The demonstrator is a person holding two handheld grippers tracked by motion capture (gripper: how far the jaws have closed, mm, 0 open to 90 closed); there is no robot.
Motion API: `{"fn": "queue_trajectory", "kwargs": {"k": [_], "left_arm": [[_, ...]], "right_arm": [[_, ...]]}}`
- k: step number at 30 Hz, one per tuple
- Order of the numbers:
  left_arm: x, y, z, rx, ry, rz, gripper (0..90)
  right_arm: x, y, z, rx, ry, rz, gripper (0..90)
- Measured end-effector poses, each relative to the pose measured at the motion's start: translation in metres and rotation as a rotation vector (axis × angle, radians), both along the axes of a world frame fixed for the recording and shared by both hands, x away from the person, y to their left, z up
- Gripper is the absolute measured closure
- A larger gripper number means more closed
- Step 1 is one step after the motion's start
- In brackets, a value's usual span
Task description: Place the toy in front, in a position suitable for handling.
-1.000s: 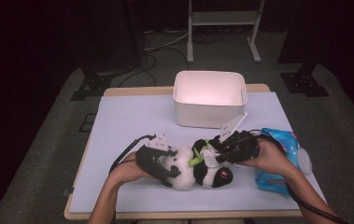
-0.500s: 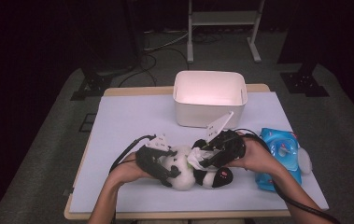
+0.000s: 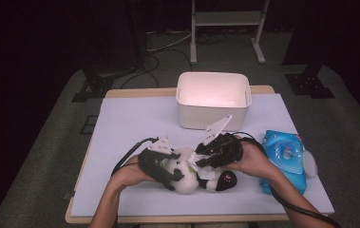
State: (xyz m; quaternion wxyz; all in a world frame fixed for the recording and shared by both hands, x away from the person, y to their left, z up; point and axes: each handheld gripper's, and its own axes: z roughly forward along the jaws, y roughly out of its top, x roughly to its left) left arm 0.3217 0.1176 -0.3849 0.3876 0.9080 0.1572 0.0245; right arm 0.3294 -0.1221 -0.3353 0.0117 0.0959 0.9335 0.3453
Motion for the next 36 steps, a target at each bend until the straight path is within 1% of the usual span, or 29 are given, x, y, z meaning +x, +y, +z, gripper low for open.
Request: {"fn": "queue_trajectory", "kwargs": {"k": [2, 4, 5, 7, 12, 14, 15, 16, 17, 18, 20, 21, 22, 31, 34, 36], "left_arm": [[0.000, 0.000, 0.000, 0.000, -0.001, 0.000, 19.0], [0.000, 0.000, 0.000, 0.000, 0.001, -0.001, 19.0], [0.000, 0.000, 0.000, 0.000, -0.001, -0.001, 19.0], [0.000, 0.000, 0.000, 0.001, 0.000, -0.001, 19.0], [0.000, 0.000, 0.000, 0.001, 0.000, 0.000, 19.0], [0.000, 0.000, 0.000, 0.001, 0.000, -0.002, 19.0], [0.000, 0.000, 0.000, 0.001, -0.001, -0.001, 19.0], [0.000, 0.000, 0.000, 0.002, -0.001, -0.001, 19.0], [0.000, 0.000, 0.000, 0.001, -0.001, 0.000, 19.0], [0.000, 0.000, 0.000, 0.001, 0.000, 0.000, 19.0], [0.000, 0.000, 0.000, 0.002, 0.001, -0.001, 19.0], [0.000, 0.000, 0.000, 0.000, 0.003, 0.001, 19.0], [0.001, 0.000, 0.000, 0.000, 0.002, 0.000, 19.0], [0.001, 0.000, 0.001, 0.006, -0.001, 0.001, 19.0], [0.001, 0.000, 0.000, 0.004, 0.000, 0.001, 19.0], [0.001, 0.000, 0.000, 0.005, 0.000, 0.000, 19.0]], "right_arm": [[-0.001, -0.004, 0.001, 0.006, 0.005, 0.002, 74.3], [-0.002, -0.010, 0.003, 0.015, 0.006, -0.007, 74.9], [-0.002, -0.013, 0.003, 0.011, 0.020, -0.010, 74.9], [-0.003, -0.020, 0.003, 0.026, 0.020, -0.017, 75.2], [-0.005, -0.036, 0.000, 0.043, 0.044, -0.028, 76.6], [-0.006, -0.039, -0.001, 0.033, 0.049, -0.034, 79.5], [-0.006, -0.041, -0.002, 0.027, 0.044, -0.027, 80.1], [-0.007, -0.042, -0.002, 0.024, 0.047, -0.037, 81.3], [-0.006, -0.043, -0.002, 0.019, 0.039, -0.034, 82.4], [-0.007, -0.045, -0.001, 0.015, 0.045, -0.039, 82.7], [-0.006, -0.050, -0.001, 0.007, 0.042, -0.048, 82.4], [-0.006, -0.052, 0.000, 0.006, 0.049, -0.058, 82.6], [-0.006, -0.055, 0.000, 0.001, 0.046, -0.062, 83.0], [-0.009, -0.079, -0.007, -0.129, 0.036, -0.106, 83.3], [-0.007, -0.084, -0.013, -0.161, 0.042, -0.125, 83.3], [-0.005, -0.087, -0.017, -0.169, 0.047, -0.147, 83.3]]}}
